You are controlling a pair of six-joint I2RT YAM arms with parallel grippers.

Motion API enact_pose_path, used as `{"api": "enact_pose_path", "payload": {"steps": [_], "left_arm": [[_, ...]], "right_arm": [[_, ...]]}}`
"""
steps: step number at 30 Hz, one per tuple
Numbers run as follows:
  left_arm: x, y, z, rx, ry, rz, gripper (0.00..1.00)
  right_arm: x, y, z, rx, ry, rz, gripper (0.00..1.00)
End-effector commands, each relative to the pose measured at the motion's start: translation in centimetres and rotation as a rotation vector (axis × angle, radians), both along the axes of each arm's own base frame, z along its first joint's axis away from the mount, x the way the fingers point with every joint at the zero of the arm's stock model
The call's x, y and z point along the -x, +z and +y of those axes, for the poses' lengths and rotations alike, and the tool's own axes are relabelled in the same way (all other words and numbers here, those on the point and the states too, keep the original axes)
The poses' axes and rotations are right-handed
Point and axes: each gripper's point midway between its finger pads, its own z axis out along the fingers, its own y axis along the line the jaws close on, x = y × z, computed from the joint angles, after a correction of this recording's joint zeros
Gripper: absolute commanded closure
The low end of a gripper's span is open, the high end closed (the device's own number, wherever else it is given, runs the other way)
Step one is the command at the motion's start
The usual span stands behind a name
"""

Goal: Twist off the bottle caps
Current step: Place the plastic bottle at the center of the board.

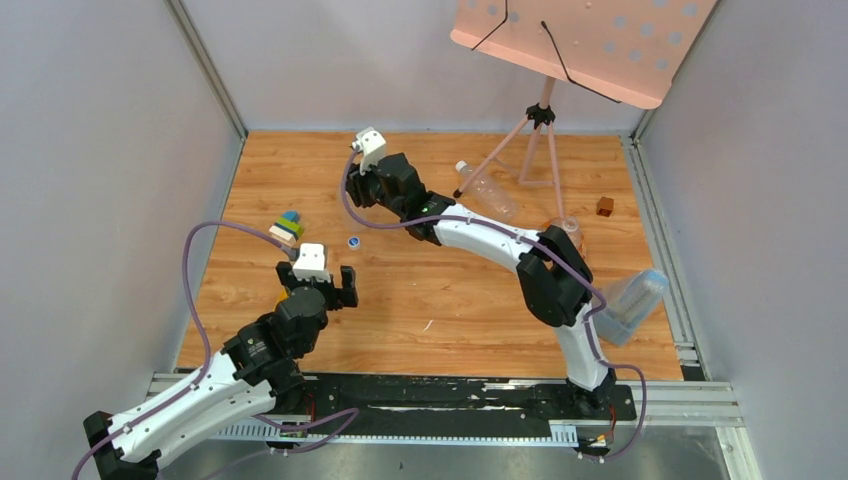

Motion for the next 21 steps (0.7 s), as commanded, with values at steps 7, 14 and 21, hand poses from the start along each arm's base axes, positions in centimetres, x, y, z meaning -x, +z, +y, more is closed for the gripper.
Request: {"api": "enact_pose_path", "payload": {"steps": [7,14,21], "left_arm": [[0.0,1.8,0.9,0.091,0.062,-0.047,0.00],[0.1,2.1,1.2,0.099,0.066,-0.064,0.00],[0.0,2.3,1.0,0.100,0.061,-0.071,0.00]], "right_arm": [[-2.5,2.0,1.2,-0.012,-0.044,-0.151,1.00],[-2.2,-0.4,1.5,0.014,-0.026,-0.111,0.94],[-2.1,-0.5,1.5,0.026,-0.022,-0.102,0.74]]}}
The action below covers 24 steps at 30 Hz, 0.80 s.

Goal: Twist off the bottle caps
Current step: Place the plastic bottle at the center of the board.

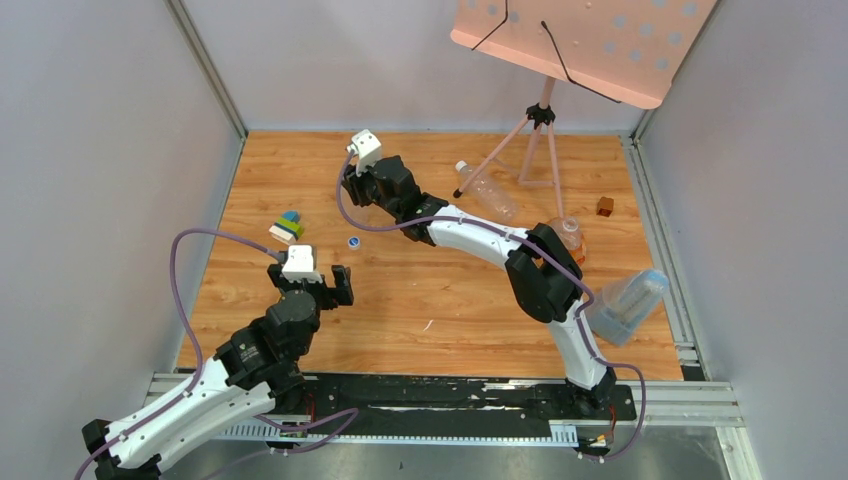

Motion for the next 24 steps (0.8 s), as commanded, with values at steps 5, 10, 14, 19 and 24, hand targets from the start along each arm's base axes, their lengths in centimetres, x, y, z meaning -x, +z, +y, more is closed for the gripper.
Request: {"api": "enact_pose_path", "payload": {"steps": [5,10,14,19,24], "left_arm": [[-0.4,1.2,-0.2,0.044,0.016,-0.037,0.00],[-0.4,1.5,-0.2,0.045,0.014,-0.041,0.00],[-0.4,1.4,-0.2,0.044,0.012,-0.038,0.00],[-0.4,1.3,-0.3,0.047,0.010,-0.037,0.00],[-0.4,1.2,-0.3,0.043,0.010,-0.035,0.00]], "right_arm": [[-0.2,1.4,0.8,0.003,0.024,-0.018,0.73],[0.5,2.2,1.2,-0.002,0.066,-0.007,0.73],[0.7,2.4,1.4,0.002,0.077,0.003,0.73],[0.7,1.3,1.6,0.026,0.090,0.021,0.71],[0.9,1.1,1.7,0.030,0.098,0.028,0.60]]}}
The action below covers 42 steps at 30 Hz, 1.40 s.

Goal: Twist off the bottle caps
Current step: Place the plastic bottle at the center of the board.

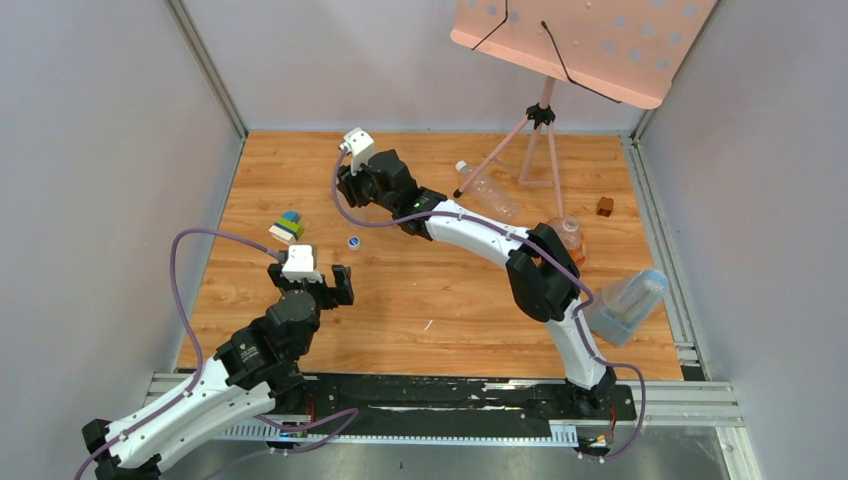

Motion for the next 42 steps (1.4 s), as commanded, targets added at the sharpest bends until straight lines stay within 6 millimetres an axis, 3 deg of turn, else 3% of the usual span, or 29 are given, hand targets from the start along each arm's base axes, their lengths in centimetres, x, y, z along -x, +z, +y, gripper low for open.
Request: {"api": "enact_pose_path", "payload": {"steps": [1,11,23,28,35,39,42], "left_arm": [[-0.3,1.0,-0.2,0.037,0.012,-0.030,0.00],[-0.3,1.0,-0.1,0.026,0.012,-0.031,0.00],[-0.4,1.1,-0.2,0.025,0.009,-0.034,0.00],[-0.4,1.1,-0.4,0.023,-0.003,-0.035,0.00],[-0.5,1.7,-1.4,0.009,-0.067,-0.067,0.00],[-0.4,2.0,-2.6,0.009,-0.135,-0.075,0.00],[-0.3,2.2,-4.6,-0.008,-0.243,-0.081,0.00]], "right_arm": [[0.0,1.2,0.7,-0.015,0.025,-0.017,0.59],[0.6,1.5,1.1,-0.023,0.062,-0.007,0.51],[0.5,2.1,1.2,-0.027,0.062,-0.011,0.50],[1.4,3.0,0.8,-0.052,0.063,0.026,0.46],[5.1,5.9,-2.0,-0.079,0.136,0.002,0.28],[5.5,6.2,-5.2,-0.078,0.084,-0.001,0.26],[5.0,5.9,-8.6,-0.084,0.004,0.019,0.26]]}}
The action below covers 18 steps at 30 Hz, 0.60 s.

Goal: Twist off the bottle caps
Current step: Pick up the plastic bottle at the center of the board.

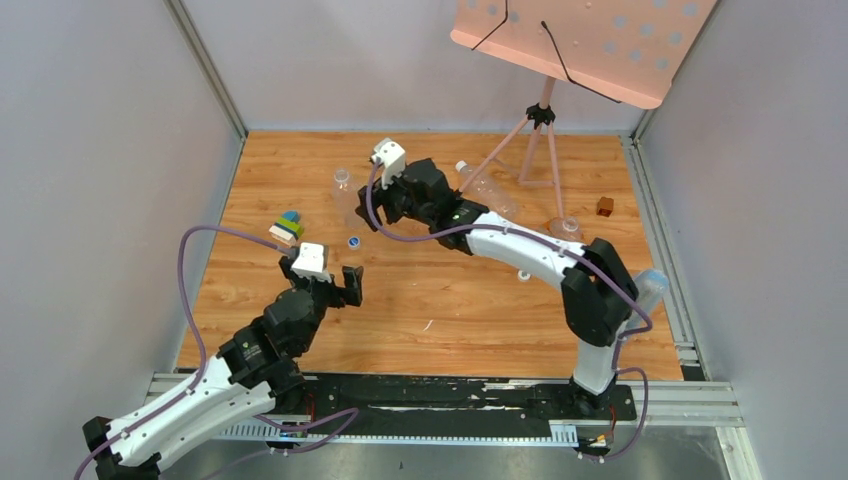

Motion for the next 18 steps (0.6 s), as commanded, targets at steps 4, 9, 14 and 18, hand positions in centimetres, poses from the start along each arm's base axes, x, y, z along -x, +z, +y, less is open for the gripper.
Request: {"api": "enact_pose_path", "payload": {"steps": [4,9,14,18], "left_arm": [[0.0,0.8,-4.8,-0.034,-0.233,-0.033,0.00],[0.0,-0.3,-7.6,-0.084,-0.350,0.014,0.00],[-0.5,-2.0,-10.2,-0.131,-0.424,0.095,0.00],[-1.0,-3.2,-11.2,-0.163,-0.424,0.176,0.00]], "right_arm": [[-3.0,3.1,-9.2,-0.113,-0.232,0.020,0.27],[-5.7,-1.1,-17.1,-0.096,-0.426,0.189,0.28],[-8.3,-4.7,-23.6,-0.027,-0.573,0.282,0.28],[-9.9,-6.4,-26.5,0.007,-0.621,0.303,0.28]]}}
